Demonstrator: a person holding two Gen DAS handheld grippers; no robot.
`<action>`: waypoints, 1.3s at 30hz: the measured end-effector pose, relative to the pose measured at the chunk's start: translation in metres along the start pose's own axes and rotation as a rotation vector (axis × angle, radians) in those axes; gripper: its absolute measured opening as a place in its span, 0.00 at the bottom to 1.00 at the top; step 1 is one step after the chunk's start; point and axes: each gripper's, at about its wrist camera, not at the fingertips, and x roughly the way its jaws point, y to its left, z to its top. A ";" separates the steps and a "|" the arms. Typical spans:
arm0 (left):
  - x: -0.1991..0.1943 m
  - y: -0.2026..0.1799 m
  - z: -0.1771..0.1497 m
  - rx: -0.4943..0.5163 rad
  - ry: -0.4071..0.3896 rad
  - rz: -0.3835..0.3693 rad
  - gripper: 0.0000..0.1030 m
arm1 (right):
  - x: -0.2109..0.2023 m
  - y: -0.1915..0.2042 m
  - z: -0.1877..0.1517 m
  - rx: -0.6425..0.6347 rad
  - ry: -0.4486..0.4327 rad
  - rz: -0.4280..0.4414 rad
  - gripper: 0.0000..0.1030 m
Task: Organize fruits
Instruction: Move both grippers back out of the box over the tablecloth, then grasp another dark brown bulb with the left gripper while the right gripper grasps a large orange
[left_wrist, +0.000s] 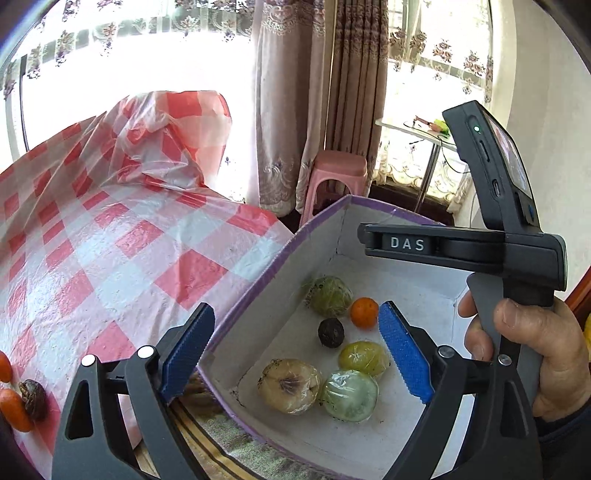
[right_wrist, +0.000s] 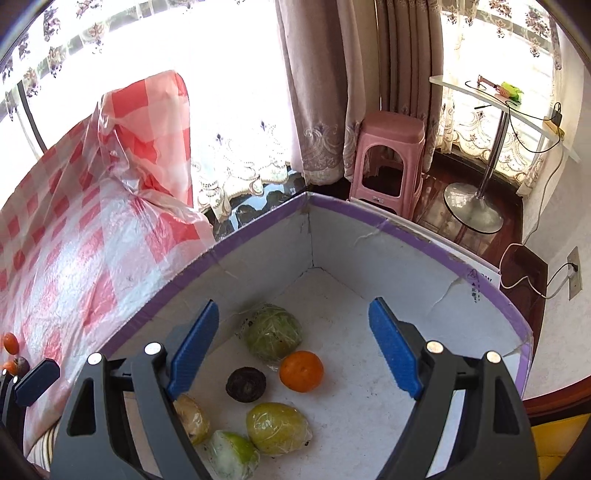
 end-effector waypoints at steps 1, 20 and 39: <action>-0.005 0.003 0.000 -0.009 -0.010 0.008 0.85 | -0.005 0.002 0.001 0.001 -0.013 0.007 0.81; -0.086 0.120 -0.020 -0.336 -0.155 0.200 0.84 | -0.040 0.165 -0.051 -0.241 -0.021 0.256 0.82; -0.141 0.267 -0.112 -0.724 -0.042 0.383 0.64 | -0.063 0.282 -0.105 -0.530 -0.009 0.356 0.82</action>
